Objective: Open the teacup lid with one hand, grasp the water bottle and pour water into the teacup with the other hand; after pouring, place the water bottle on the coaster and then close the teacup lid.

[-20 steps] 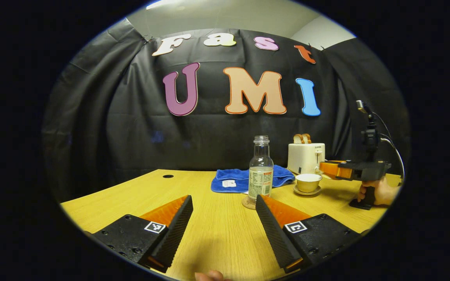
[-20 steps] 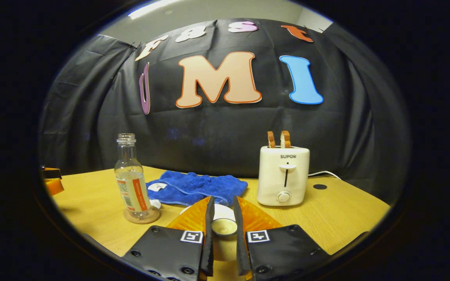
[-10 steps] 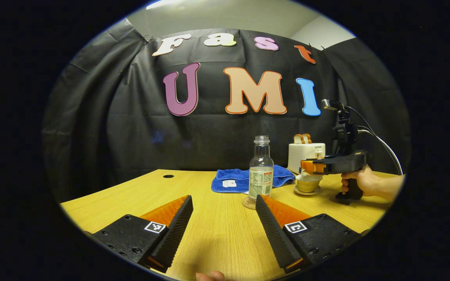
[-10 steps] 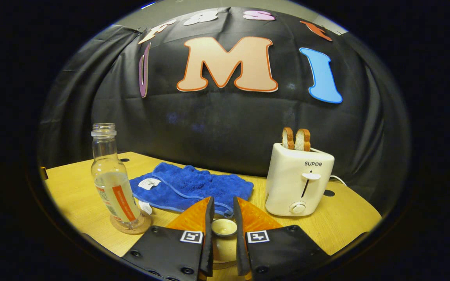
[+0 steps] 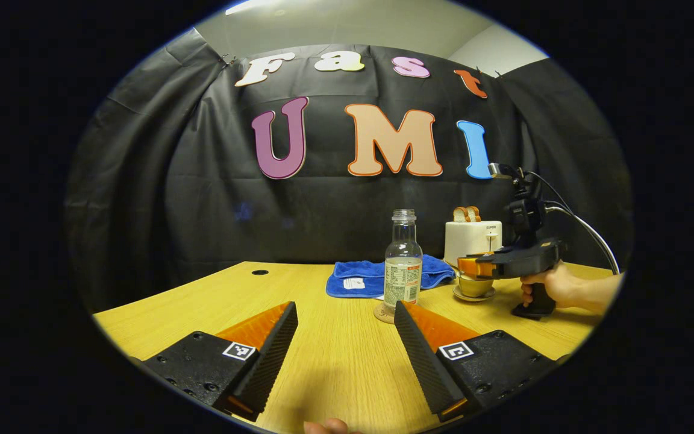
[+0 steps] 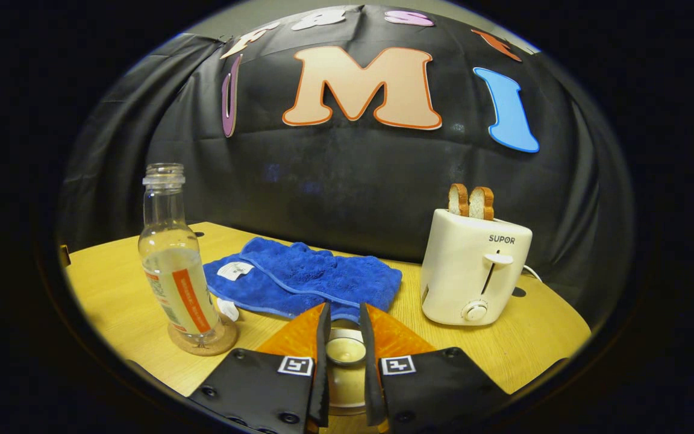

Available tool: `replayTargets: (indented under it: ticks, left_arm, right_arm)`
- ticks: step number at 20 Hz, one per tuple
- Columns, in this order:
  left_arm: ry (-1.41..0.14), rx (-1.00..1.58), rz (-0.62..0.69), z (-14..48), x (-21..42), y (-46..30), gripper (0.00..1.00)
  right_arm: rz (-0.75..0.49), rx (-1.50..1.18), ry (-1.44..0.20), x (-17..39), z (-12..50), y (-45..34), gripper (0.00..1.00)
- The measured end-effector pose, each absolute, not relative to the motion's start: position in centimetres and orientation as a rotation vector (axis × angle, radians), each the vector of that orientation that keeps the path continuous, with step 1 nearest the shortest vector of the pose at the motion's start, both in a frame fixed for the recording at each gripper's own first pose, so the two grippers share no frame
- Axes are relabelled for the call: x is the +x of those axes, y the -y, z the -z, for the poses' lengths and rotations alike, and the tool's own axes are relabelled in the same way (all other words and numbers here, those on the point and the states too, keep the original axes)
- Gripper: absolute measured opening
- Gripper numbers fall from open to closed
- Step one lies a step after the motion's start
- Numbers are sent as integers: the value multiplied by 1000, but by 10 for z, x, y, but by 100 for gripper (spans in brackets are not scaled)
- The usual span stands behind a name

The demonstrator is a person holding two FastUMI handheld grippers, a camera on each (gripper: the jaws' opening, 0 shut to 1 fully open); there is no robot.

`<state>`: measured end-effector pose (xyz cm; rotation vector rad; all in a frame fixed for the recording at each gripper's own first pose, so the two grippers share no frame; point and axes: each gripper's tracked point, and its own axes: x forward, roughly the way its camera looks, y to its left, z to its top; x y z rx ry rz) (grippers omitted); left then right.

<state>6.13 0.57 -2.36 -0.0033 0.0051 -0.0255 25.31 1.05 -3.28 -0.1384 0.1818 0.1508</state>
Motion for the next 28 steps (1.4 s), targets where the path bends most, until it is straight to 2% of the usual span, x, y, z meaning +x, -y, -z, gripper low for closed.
replayTargets:
  ticks: [7,11,15,16,20,23,24,25,26,28]
  left_arm:
    - [-5,-4,25,24,61,-5,94]
    - [-4,-4,24,24,61,-5,94]
    - [-5,-4,22,25,61,-5,94]
    - [-4,-4,22,24,61,-5,94]
    - [-6,-5,-1,24,60,-8,94]
    - [-13,-7,-26,26,64,-5,95]
    - [-12,-6,-23,25,65,-2,95]
    - [-14,-6,-17,27,67,4,95]
    - [-12,-7,-16,25,68,8,95]
    - [-12,-7,-11,26,69,15,95]
  right_arm:
    - [-157,-133,-186,253,34,-11,27]
    - [-152,-115,-165,251,29,-8,37]
    - [-156,-120,-134,248,24,-9,82]
    - [-153,-116,-127,247,23,-8,86]
    - [-117,-30,-84,244,15,7,95]
    - [-84,-6,-16,236,4,17,94]
    - [-82,-3,-14,230,4,16,87]
    - [-75,-2,-19,224,5,15,99]
    - [-35,-5,-15,215,4,24,87]
    - [-12,-4,-12,191,2,25,92]
